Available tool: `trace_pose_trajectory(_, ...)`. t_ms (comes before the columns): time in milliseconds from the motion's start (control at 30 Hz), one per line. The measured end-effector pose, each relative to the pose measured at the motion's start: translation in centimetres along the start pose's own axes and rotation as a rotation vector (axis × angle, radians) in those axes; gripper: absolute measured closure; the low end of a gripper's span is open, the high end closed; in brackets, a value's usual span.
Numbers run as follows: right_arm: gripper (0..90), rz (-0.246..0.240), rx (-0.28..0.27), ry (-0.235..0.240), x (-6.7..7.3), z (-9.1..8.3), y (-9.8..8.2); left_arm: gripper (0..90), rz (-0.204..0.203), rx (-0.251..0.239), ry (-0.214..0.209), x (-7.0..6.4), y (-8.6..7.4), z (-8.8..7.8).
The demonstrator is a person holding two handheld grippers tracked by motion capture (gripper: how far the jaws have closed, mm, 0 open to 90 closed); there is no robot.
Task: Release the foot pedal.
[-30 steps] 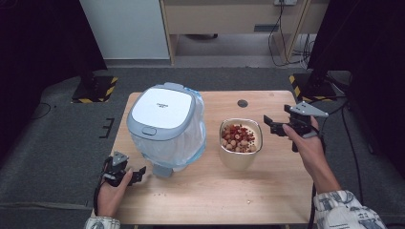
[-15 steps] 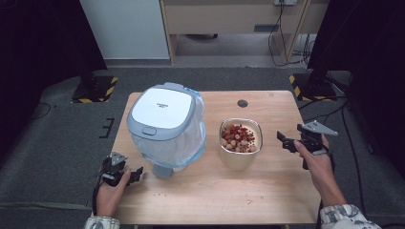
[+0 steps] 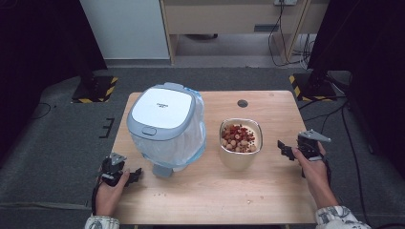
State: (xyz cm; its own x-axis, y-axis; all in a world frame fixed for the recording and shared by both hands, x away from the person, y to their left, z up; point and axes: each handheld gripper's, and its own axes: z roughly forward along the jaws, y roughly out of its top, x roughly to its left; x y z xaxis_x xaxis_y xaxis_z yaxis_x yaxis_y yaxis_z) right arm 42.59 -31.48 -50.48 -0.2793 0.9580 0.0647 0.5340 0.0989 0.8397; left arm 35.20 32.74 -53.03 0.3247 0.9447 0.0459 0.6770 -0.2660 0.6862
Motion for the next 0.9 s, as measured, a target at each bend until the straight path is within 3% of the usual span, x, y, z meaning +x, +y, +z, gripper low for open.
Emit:
trace_pose_trajectory(467,6.9,0.004,0.051,-0.014,0.1,0.8,-1.5,6.7,-0.009,-0.02,-0.04,-0.1,-0.2,0.4)
trace_pose_trajectory(833,5.4,-0.041,0.111,-0.022,1.3,1.8,-2.3,3.7,-0.001,-0.03,-0.053,-0.4,-0.2,0.6)
trace_pose_trajectory(900,4.5,-0.05,0.154,-0.017,1.7,2.1,-2.6,3.7,0.0,-0.029,-0.053,-0.4,-0.2,0.6)
